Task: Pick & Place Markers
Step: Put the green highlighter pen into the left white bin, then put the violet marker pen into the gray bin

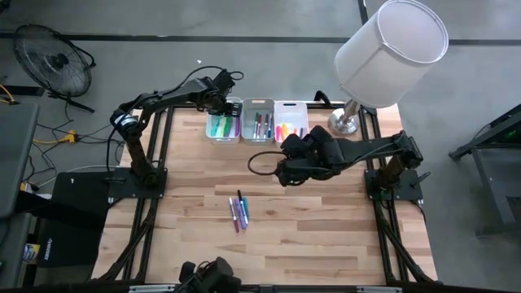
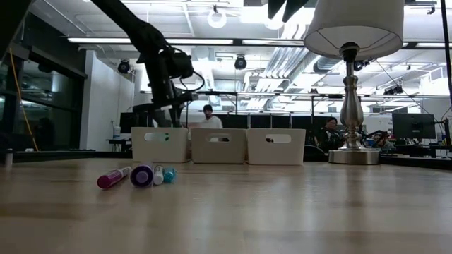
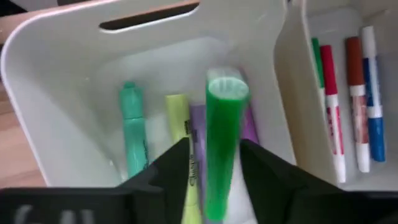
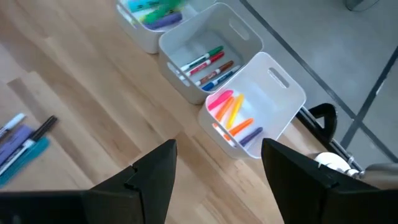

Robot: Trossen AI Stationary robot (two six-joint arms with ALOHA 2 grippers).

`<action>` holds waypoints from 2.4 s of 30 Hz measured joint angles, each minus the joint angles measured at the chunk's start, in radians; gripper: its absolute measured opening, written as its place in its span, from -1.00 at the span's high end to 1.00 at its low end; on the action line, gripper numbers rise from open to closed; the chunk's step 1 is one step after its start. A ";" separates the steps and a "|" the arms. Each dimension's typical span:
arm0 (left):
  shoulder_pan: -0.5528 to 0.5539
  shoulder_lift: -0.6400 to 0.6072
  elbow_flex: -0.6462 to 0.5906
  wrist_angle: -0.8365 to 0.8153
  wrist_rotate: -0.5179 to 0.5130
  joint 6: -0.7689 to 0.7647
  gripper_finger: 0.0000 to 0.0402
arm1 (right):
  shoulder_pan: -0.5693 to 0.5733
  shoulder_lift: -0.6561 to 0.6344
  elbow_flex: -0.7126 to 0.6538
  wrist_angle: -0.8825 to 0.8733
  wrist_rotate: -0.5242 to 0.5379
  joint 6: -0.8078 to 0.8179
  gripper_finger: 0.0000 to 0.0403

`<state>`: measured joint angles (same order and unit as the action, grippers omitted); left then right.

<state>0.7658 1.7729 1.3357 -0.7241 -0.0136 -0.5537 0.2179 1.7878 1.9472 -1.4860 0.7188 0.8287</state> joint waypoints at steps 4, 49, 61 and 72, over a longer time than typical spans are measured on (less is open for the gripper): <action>0.000 0.000 0.000 -0.004 -0.001 0.005 0.08 | -0.025 0.000 0.000 0.000 0.003 -0.026 -0.11; -0.146 -0.320 -0.011 -0.085 -0.127 0.153 -0.04 | -0.006 0.002 -0.248 0.177 -0.078 0.091 -0.11; -0.326 -0.501 -0.137 -0.083 -0.198 0.106 -0.04 | 0.093 -0.018 -0.383 0.299 -0.101 0.140 -0.11; -0.589 -0.837 -0.465 0.088 -0.243 -0.161 -0.04 | 0.176 -0.239 -0.735 0.697 -0.082 0.212 -0.11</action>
<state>0.1763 0.9360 0.8709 -0.6362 -0.2568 -0.7152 0.3936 1.5486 1.2123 -0.7886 0.6369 1.0411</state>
